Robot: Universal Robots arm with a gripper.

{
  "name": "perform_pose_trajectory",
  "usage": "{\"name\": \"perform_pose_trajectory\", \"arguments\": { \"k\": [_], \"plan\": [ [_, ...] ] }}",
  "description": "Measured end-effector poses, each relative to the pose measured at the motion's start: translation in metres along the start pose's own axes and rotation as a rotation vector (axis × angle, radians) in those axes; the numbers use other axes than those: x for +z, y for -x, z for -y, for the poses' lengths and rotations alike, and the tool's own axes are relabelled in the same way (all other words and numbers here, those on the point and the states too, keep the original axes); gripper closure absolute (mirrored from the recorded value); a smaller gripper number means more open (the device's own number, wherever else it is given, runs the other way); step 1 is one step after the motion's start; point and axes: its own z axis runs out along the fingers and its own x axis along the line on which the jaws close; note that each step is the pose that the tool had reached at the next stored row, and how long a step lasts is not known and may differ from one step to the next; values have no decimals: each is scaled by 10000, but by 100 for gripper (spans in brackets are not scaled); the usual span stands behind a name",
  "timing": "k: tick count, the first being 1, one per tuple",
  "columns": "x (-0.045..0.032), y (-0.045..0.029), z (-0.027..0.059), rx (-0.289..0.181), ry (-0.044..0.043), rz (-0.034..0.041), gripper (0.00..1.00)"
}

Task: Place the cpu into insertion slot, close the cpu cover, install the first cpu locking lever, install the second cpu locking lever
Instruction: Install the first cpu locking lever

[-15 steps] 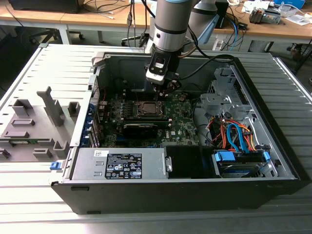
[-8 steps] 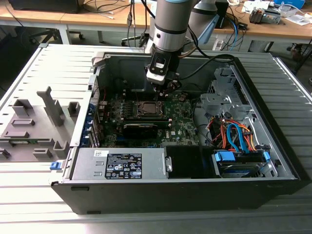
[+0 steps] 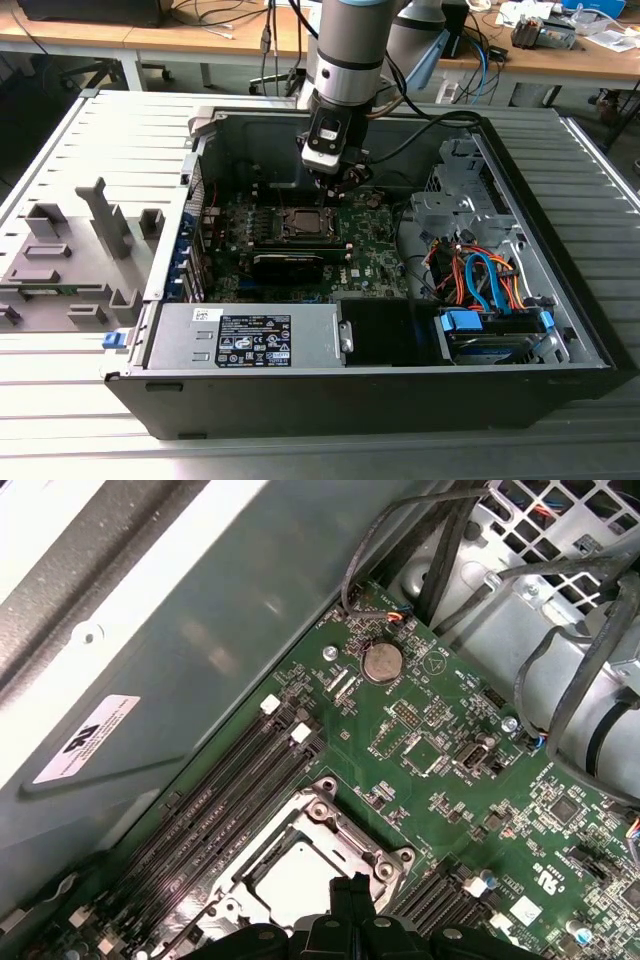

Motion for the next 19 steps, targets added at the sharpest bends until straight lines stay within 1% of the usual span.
{"name": "perform_pose_trajectory", "arguments": {
  "k": [19],
  "plan": [
    [0, 0, 0, -321, -4, 16, 89]
  ]
}}
